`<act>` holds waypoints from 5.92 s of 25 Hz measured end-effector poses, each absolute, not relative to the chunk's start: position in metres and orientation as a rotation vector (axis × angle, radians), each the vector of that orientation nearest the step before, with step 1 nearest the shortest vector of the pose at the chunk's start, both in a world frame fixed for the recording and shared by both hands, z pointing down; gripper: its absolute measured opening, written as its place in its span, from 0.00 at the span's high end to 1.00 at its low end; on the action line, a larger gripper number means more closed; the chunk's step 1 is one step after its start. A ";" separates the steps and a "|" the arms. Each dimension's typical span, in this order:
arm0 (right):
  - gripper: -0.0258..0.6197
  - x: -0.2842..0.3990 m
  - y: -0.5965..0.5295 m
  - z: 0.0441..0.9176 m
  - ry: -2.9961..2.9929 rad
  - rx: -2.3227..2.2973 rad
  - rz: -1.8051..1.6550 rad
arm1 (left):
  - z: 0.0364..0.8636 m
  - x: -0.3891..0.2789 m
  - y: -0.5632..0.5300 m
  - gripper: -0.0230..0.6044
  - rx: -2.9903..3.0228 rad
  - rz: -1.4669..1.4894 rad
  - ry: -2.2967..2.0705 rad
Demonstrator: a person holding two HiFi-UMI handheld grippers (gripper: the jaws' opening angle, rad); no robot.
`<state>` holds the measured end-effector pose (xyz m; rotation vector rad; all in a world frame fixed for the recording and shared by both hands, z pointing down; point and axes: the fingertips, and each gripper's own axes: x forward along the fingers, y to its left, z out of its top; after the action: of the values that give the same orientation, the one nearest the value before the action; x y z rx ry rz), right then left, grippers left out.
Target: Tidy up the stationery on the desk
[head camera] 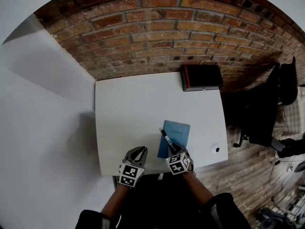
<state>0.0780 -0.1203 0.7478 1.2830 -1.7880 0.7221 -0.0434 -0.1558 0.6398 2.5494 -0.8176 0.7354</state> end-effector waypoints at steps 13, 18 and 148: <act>0.83 0.083 -0.120 0.747 -1.795 1.333 0.823 | 0.644 -0.038 -0.149 0.93 2.555 0.749 -0.790; 0.83 0.096 -0.119 0.739 -1.783 1.395 0.825 | 0.643 -0.033 -0.147 0.93 2.560 0.747 -0.775; 0.81 -0.029 -0.176 0.750 -1.893 1.201 1.270 | 0.748 -0.145 -0.194 0.67 2.020 0.970 -1.050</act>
<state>-0.0292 -0.1759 0.7501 1.2015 -1.8933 1.2704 -0.1448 -0.1937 0.7476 2.0205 -1.0503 0.9703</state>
